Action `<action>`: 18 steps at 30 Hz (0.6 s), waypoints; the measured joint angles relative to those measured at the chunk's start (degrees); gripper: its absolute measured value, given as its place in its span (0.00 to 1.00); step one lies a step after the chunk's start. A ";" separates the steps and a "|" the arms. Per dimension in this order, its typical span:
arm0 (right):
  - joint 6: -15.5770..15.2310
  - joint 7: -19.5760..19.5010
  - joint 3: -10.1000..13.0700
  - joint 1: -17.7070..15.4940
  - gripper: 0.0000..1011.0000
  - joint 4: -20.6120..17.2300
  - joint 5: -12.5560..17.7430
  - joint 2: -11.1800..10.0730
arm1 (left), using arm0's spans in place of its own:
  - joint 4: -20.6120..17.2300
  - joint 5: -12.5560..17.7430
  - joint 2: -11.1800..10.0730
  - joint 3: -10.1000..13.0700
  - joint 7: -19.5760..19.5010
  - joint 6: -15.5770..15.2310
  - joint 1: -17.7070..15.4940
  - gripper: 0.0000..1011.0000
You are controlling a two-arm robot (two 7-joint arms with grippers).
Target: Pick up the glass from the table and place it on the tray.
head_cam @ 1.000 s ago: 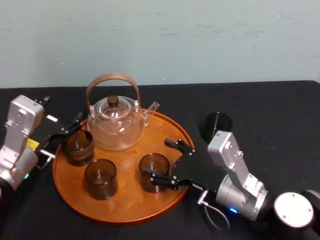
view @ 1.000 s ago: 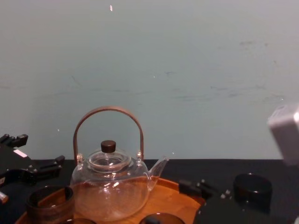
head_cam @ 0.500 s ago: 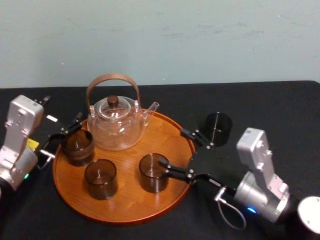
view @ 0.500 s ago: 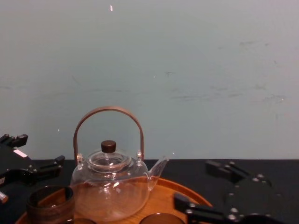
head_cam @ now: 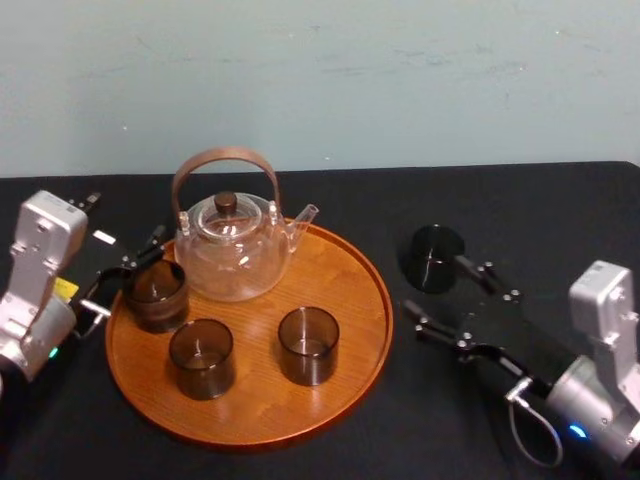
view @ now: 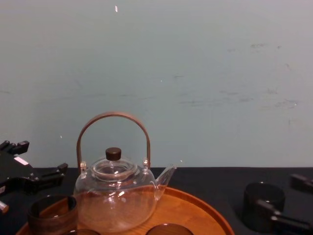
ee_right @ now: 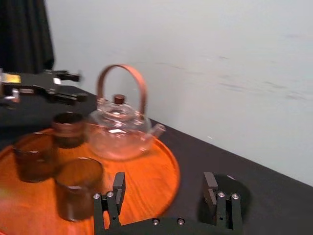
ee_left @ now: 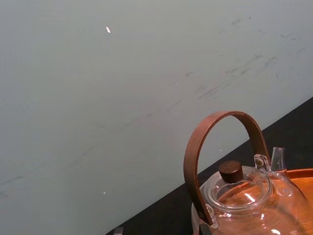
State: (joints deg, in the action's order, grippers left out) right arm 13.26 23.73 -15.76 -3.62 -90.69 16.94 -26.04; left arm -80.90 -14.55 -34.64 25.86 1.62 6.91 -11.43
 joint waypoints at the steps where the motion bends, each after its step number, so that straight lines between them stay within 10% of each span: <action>1: 0.00 -0.49 0.94 -0.71 0.99 -0.11 0.10 -0.14 | 0.00 0.00 0.00 0.00 0.00 0.00 0.00 0.99; 18: -4.15 -3.76 6.13 -0.81 0.99 3.24 -1.06 1.55 | 0.00 0.00 0.00 0.00 0.00 0.00 0.00 0.99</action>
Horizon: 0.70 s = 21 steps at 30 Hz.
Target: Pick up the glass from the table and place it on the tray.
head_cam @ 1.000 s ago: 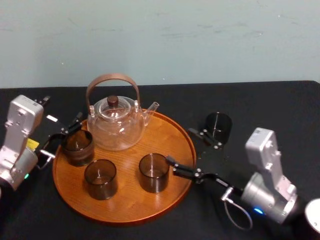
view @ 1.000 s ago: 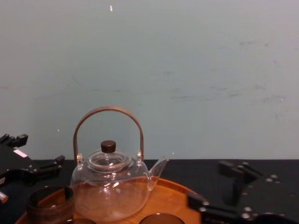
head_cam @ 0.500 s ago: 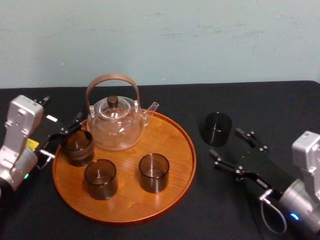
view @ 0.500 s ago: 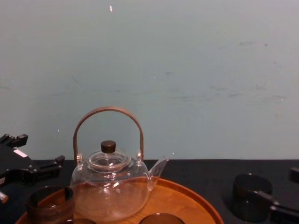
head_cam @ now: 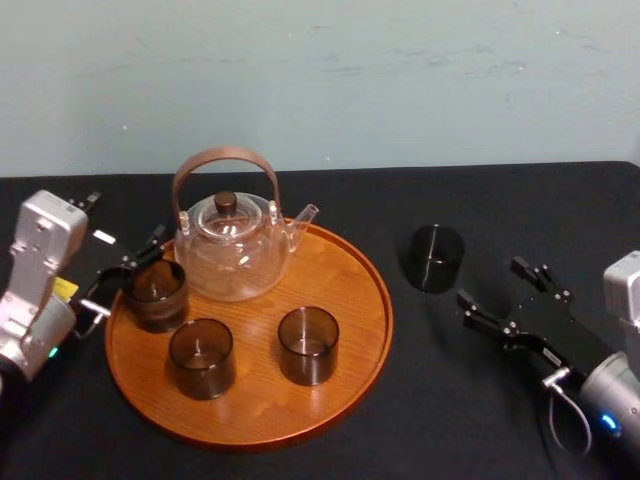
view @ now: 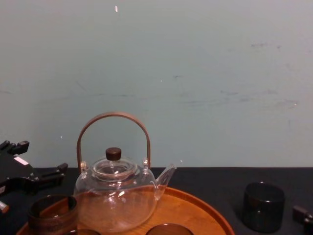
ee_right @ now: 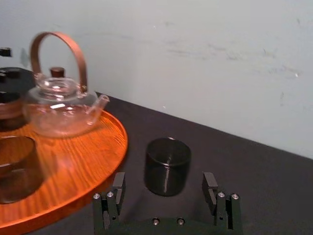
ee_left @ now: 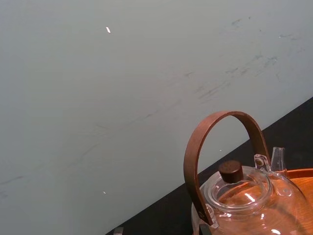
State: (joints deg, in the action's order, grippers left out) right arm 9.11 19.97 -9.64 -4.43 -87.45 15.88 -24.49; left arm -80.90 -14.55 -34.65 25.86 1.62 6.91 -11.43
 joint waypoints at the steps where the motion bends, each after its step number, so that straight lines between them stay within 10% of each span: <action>1: -0.60 0.01 0.08 0.83 0.99 1.05 -0.09 0.31 | 0.00 0.00 0.00 0.00 0.00 0.00 0.00 0.99; 21: -3.15 2.02 -2.53 12.36 0.99 13.77 -2.40 3.32 | 0.00 0.00 0.00 0.00 0.00 0.00 0.00 0.99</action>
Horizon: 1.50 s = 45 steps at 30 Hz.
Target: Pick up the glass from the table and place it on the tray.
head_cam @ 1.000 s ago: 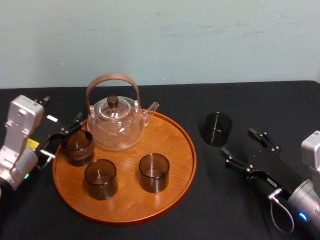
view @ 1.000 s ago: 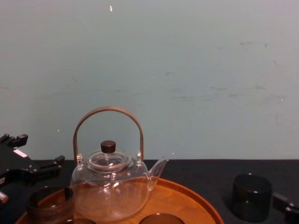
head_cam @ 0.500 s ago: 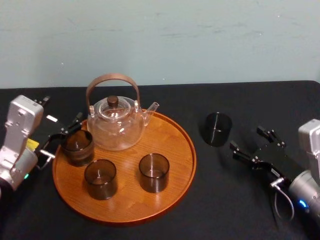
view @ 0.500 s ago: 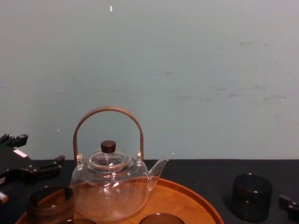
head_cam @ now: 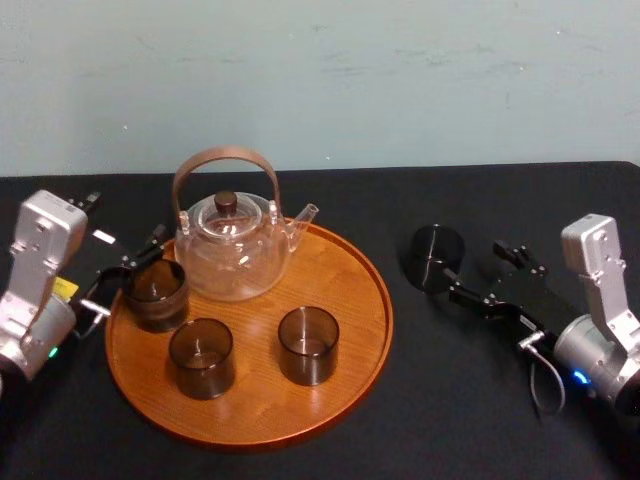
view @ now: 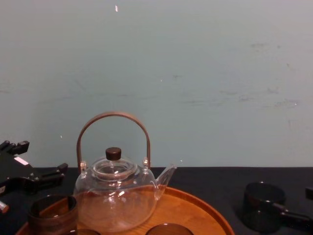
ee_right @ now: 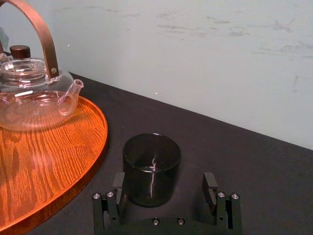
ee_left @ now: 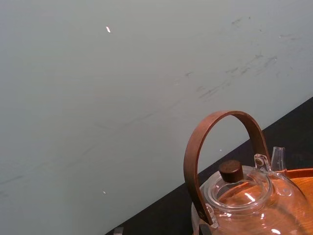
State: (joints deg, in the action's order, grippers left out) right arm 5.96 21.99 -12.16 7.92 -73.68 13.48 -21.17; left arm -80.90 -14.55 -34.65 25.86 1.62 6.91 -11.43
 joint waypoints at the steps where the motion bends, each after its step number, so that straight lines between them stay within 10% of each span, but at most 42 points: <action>1: 0.00 0.10 -0.19 0.32 0.99 0.39 -0.12 0.09 | 0.00 0.00 0.00 0.00 0.00 0.00 0.00 0.99; 45: 3.64 3.74 -5.13 11.70 0.99 15.27 -2.59 3.91 | 0.00 0.00 0.00 0.00 0.00 0.00 0.00 0.99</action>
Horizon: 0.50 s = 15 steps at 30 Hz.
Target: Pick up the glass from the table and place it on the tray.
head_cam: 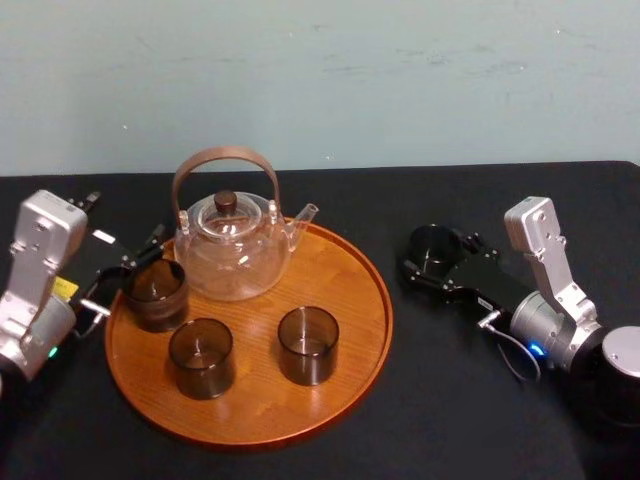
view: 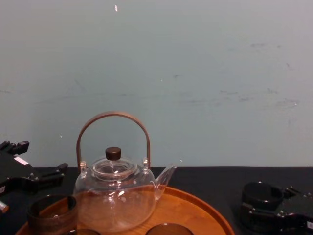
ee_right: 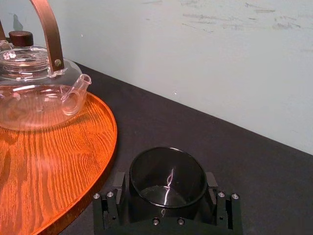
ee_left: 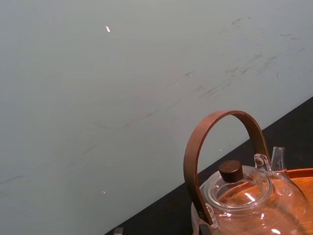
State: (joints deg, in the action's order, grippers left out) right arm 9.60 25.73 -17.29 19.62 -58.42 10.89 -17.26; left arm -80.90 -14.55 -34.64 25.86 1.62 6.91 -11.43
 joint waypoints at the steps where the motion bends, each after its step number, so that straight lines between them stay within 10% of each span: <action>1: 0.00 0.00 0.00 0.00 0.99 0.00 0.00 0.00 | 0.00 0.00 0.00 0.00 0.00 0.00 0.00 0.99; 15: 0.00 -0.02 0.05 -0.06 0.91 -0.13 0.06 -0.07 | 0.00 0.00 0.00 0.00 0.00 0.00 0.00 0.99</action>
State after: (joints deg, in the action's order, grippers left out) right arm 9.60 25.71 -17.24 19.56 -58.55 10.95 -17.33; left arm -80.90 -14.55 -34.65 25.86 1.62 6.91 -11.43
